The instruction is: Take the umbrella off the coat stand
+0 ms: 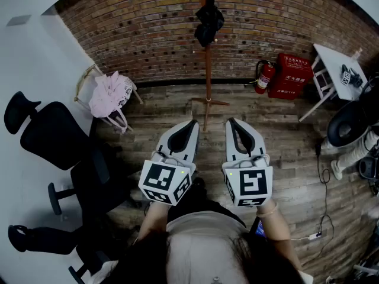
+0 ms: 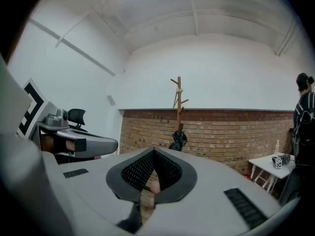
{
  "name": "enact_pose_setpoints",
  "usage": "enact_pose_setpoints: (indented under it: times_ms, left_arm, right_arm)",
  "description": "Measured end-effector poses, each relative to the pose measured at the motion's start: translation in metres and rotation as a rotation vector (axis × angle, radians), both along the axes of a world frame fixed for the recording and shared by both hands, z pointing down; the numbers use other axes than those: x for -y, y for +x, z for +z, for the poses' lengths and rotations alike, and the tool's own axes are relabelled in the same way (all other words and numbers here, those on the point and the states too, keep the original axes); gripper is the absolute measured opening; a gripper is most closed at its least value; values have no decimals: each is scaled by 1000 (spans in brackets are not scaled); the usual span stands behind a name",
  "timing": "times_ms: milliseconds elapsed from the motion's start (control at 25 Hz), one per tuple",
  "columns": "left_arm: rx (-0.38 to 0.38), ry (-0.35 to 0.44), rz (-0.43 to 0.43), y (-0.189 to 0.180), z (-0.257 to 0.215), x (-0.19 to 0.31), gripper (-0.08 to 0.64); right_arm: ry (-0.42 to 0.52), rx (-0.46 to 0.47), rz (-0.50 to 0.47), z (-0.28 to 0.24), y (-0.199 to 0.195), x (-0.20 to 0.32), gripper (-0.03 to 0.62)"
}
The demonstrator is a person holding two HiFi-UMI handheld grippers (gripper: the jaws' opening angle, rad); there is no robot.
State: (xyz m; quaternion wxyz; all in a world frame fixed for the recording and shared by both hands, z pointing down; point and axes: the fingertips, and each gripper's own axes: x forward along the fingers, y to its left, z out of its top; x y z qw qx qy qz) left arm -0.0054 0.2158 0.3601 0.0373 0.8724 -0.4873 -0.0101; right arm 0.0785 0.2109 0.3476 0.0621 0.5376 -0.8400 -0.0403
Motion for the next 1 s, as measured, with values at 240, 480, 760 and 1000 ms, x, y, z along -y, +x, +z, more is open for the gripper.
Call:
enact_pose_setpoints:
  times_ms: [240,480,760,1000]
  left_arm:
    - [3,-4,22,-1,1,26,9]
    - [-5,-16,55,-7,6,47,9]
    - [-20,-12,73,-28,5,69,9]
    - [-32,-16,86,-45,4,88,9]
  right_arm:
    - [4,8,10,2,-4,24,35]
    - [28,20,10,-3,-15,45,35]
    - [16,40,29,-4,-32,72,35]
    - [23,29,55,-5,-49,93,37]
